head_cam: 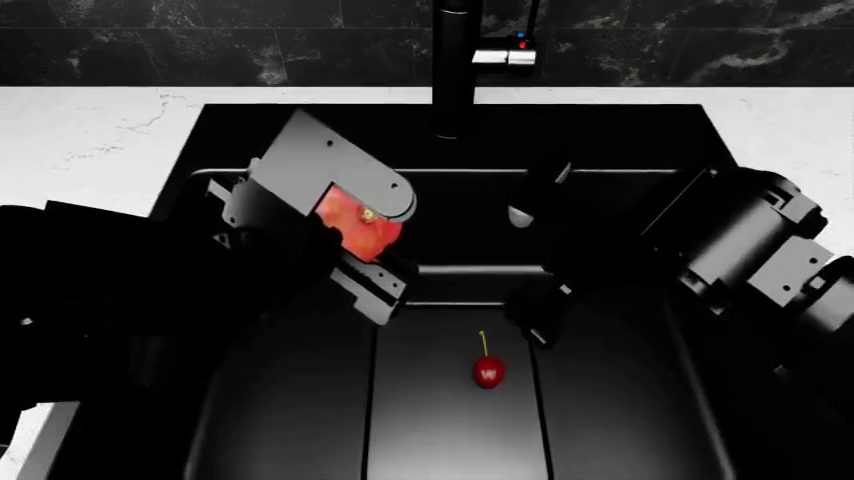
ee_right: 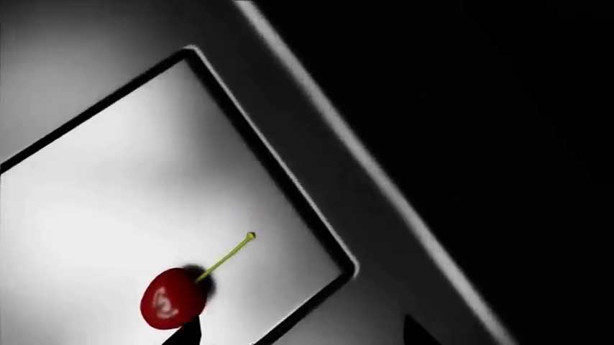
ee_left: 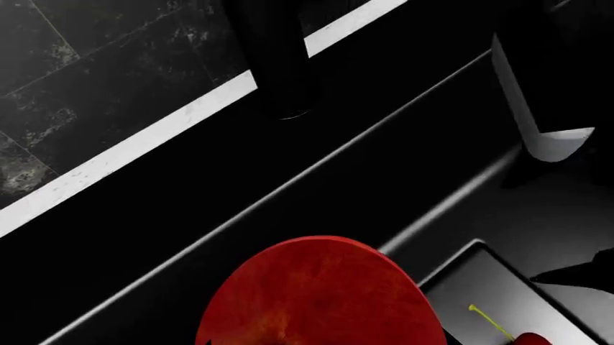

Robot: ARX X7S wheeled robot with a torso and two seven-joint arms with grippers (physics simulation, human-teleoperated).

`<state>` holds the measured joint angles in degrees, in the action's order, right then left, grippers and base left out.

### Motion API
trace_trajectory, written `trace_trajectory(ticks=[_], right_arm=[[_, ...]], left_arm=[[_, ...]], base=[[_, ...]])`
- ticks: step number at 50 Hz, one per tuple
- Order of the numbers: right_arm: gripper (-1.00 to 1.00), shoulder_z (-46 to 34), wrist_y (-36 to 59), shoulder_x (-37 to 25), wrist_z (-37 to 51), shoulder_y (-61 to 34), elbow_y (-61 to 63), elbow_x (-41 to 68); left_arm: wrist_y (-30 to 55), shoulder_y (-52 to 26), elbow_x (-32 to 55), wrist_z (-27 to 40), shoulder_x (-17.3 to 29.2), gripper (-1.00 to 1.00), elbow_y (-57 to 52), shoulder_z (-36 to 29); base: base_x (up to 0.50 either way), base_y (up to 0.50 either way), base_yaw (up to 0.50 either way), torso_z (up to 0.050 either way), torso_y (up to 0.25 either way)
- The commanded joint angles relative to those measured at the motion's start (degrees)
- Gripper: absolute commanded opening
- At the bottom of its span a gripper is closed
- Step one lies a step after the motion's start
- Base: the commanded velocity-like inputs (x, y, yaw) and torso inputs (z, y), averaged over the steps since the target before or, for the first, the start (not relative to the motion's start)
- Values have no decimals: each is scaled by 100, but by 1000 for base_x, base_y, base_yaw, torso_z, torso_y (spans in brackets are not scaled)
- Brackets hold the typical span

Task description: Pick up the fruits and vegetables and place them in the sink. Turn on the sink faucet to wash them. Then turn the sink off and put them in the tray.

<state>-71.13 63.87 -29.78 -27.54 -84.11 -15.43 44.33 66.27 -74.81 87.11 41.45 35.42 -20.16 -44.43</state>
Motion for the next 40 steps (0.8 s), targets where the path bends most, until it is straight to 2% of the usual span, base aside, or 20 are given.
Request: trace_trajectory(ticks=[1, 10, 20, 40], right_arm=[[100, -166, -390, 382, -300, 191, -561, -134], [100, -100, -78, 335, -454, 90, -96, 190], [100, -415, 168, 535, -763, 106, -420, 190], [100, -557, -559, 1117, -1128, 316, -1664, -135]], left_arm=[[-23, -111, 154, 119, 1, -100, -49, 65], [-67, -64, 68, 27, 65, -100, -26, 49], [-62, -88, 144, 90, 82, -100, -46, 49], [-73, -94, 141, 73, 95, -100, -60, -6]], base=[[0, 0, 0, 0, 0], [0, 0, 0, 0, 0], [0, 0, 0, 0, 0], [0, 0, 0, 0, 1]])
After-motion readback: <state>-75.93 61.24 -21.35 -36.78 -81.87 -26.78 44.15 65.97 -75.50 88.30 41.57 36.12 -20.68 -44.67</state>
